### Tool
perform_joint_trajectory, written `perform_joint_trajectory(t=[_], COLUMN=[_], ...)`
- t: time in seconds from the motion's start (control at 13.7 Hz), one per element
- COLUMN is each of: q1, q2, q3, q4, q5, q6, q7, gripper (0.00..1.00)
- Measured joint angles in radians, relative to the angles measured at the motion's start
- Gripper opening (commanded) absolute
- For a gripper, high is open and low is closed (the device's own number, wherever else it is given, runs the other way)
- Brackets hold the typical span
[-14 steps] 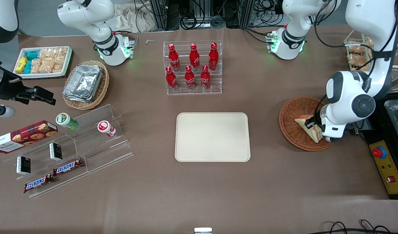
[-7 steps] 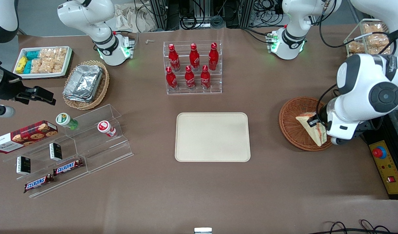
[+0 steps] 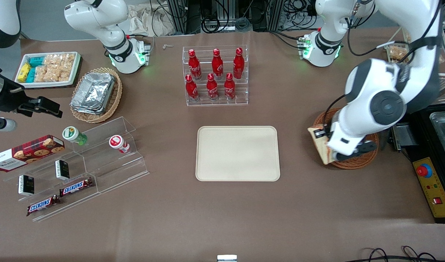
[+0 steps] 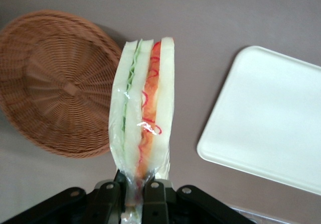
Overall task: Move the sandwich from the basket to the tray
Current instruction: 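Lift the sandwich and carry it over the cream tray, then lower the sandwich onto the tray and open the left gripper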
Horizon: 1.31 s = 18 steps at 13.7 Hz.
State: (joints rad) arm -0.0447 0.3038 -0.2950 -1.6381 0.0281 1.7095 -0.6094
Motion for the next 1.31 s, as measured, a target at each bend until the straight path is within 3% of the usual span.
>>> perform_joint_trajectory(t=[0.36,0.73,1.09,1.31], q1=[-0.021,-0.136,-0.161,-0.165], q2=[0.093,0.164,0.275,0.335], q3=[-0.079,-0.085,-0.085,-0.084], q4=[0.072,0.083,0.096,0.098], q5=[-0.012,0.018,0.034,0.079], q6=[0.029,0.092,0.180,0.216], q7=[0.015,0.006,0.007,0.007], gripper=[0.00,0.00,0.00,0.00])
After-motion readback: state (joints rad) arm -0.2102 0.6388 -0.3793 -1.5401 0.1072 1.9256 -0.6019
